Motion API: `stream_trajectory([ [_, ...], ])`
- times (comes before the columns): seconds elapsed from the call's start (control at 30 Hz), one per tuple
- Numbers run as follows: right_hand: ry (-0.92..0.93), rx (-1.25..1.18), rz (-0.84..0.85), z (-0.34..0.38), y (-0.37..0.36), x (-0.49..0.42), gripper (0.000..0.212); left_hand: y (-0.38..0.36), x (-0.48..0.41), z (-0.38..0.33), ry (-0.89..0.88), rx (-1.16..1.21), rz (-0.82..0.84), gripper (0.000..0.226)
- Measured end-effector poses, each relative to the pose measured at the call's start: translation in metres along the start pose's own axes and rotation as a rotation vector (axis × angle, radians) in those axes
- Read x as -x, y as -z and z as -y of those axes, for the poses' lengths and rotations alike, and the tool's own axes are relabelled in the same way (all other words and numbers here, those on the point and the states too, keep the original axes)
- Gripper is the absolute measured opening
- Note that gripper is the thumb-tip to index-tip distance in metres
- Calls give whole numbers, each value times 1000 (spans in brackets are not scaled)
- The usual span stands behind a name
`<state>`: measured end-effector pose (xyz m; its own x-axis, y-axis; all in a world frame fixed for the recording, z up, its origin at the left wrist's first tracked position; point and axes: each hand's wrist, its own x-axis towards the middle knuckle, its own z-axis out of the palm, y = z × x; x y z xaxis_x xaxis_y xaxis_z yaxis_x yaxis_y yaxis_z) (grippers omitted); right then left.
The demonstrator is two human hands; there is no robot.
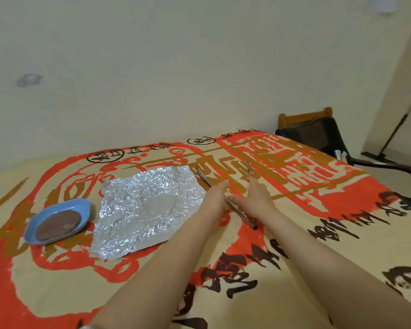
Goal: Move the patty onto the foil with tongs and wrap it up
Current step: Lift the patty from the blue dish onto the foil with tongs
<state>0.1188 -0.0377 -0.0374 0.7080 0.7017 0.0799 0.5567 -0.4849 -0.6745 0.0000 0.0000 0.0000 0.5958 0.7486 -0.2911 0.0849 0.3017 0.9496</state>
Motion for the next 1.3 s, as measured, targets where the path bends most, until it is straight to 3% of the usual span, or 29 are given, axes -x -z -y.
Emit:
stream_trajectory([
  [0.1, -29, 45, 25, -4, -5, -1, 97, -3, -8, 4, 50, 69, 30, 54],
  [0.2, -51, 91, 33, -8, -13, -2, 99, -4, -8, 6, 90, 116, 73, 40],
  [0.37, 25, 130, -56, -13, -23, 1, 92, -5, -9, 10, 58, 91, 71, 49],
  [0.5, 42, 111, -120, -15, -27, 3, 87, -3, -11, 16, 42, 102, 85, 25],
  [0.63, 93, 76, -207, -14, -28, 8, 89, -4, -9, 16, -10, 99, 96, 26],
  [0.73, 139, 38, -284, -7, -29, 11, 90, -5, 0, 8, -6, 122, 47, 19],
  [0.8, 157, -14, -316, 1, -29, 12, 90, -3, 5, 4, -64, 93, -16, 33],
  [0.87, 173, -67, -329, 8, -29, 13, 89, 2, 5, -1, -134, 87, -90, 32],
  [1.03, 260, -233, -245, 27, -30, 21, 86, 28, 8, -9, -246, 150, -161, 19],
  [1.3, 449, -420, -15, 64, -36, 44, 64, 79, 14, -16, -197, 407, -145, 36],
])
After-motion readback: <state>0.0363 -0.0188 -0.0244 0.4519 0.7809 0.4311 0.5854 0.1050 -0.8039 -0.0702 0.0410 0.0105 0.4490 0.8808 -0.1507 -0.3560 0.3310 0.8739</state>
